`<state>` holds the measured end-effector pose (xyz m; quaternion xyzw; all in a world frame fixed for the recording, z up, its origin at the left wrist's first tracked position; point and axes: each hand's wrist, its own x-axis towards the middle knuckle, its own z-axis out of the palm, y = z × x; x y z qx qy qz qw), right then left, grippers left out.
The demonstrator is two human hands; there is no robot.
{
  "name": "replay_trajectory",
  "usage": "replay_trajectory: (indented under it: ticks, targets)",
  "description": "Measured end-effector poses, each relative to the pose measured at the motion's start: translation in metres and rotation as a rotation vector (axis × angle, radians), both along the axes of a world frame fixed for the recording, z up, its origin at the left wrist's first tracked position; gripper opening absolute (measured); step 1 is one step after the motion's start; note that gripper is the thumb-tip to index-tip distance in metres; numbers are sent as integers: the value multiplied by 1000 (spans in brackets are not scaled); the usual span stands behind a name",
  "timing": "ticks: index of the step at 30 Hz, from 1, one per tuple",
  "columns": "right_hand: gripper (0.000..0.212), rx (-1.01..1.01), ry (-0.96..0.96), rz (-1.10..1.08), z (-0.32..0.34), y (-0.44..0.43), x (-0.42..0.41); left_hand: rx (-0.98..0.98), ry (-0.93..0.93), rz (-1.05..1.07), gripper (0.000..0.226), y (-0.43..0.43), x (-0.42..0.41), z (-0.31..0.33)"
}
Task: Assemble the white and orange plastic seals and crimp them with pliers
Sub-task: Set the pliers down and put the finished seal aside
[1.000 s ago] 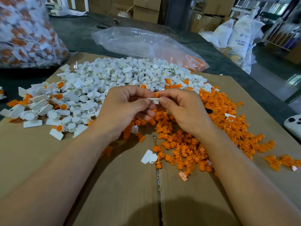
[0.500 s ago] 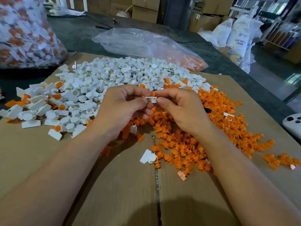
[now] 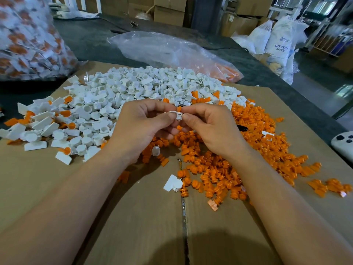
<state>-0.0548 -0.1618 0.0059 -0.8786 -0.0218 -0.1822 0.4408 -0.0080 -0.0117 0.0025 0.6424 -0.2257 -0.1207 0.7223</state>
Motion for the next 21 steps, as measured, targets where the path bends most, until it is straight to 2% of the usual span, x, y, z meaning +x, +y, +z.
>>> replay_trajectory:
  ticks: [7,13,17,21]
  targets:
    - [19,-3,17,-2,1,1,0,43,-14,21,12,0,1,-1]
    - [18,-50,33,-31,1,2,-1,70,-46,167,8,2,5,-4]
    - [17,-67,47,-37,0,0,0,-108,138,258,12,7,14,-2]
    - [16,-71,41,-50,0,-2,0,-415,375,355,6,17,24,1]
